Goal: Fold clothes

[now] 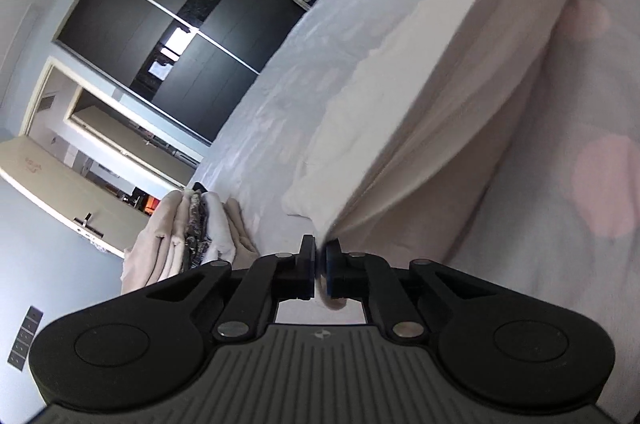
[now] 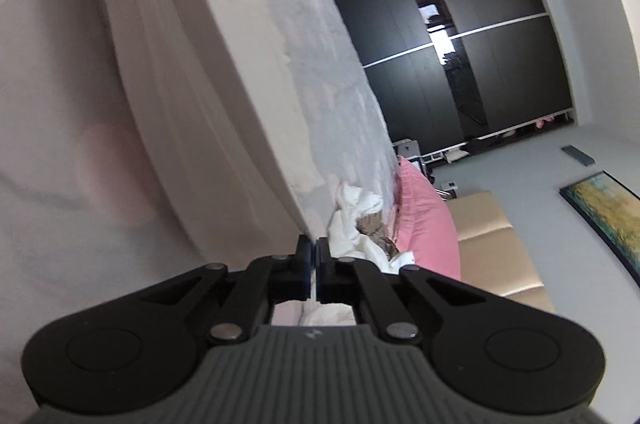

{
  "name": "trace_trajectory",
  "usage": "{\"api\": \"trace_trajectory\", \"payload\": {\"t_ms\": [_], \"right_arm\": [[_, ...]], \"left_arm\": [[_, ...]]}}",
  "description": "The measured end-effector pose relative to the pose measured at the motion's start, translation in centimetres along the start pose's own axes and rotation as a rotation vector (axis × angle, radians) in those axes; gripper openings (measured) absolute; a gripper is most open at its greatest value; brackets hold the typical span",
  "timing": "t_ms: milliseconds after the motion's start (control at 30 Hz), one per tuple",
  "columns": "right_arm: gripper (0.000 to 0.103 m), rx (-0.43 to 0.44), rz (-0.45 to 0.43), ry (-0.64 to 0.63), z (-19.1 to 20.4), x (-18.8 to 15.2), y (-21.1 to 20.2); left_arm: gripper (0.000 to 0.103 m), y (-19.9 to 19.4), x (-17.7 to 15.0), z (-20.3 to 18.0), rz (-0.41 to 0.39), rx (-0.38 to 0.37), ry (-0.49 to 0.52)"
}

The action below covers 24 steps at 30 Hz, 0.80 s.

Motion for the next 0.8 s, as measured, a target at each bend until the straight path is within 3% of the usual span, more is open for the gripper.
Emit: {"api": "trace_trajectory", "payload": {"t_ms": [200,300,433,600,800], "right_arm": [[0.001,-0.096,-0.03,0.128,-3.6,1.9,0.0],[0.002,-0.029,-0.035,0.147,-4.4,2.4,0.5],[0.002,0.089,-0.006,0.049,-2.4,1.9,1.0],[0.002,0.132,0.031,-0.041,0.4,0.6,1.2],[0.006,0.201,0.055,-0.016,2.4,0.5,2.7]], "left_arm": [[0.003,0.3,2.4,3.6,-0.015,0.018,-0.116],[0.003,0.9,2.5,3.4,0.002,0.0,-0.108],[0.003,1.7,1.9,2.4,0.037,-0.025,-0.073],[0.003,2.7,0.9,0.8,0.086,-0.05,-0.049],[0.003,4.0,0.2,-0.2,0.142,-0.057,-0.025]]}}
Point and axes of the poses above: each gripper's, at about its wrist camera, not at the fingertips, and y roughly the way its jaws point, z to its left, x to its top, the point moved 2 cm from there along y, roughly the way its jaws point, and after that the axes turned 7 degrees about x, right-handed, at the moved point
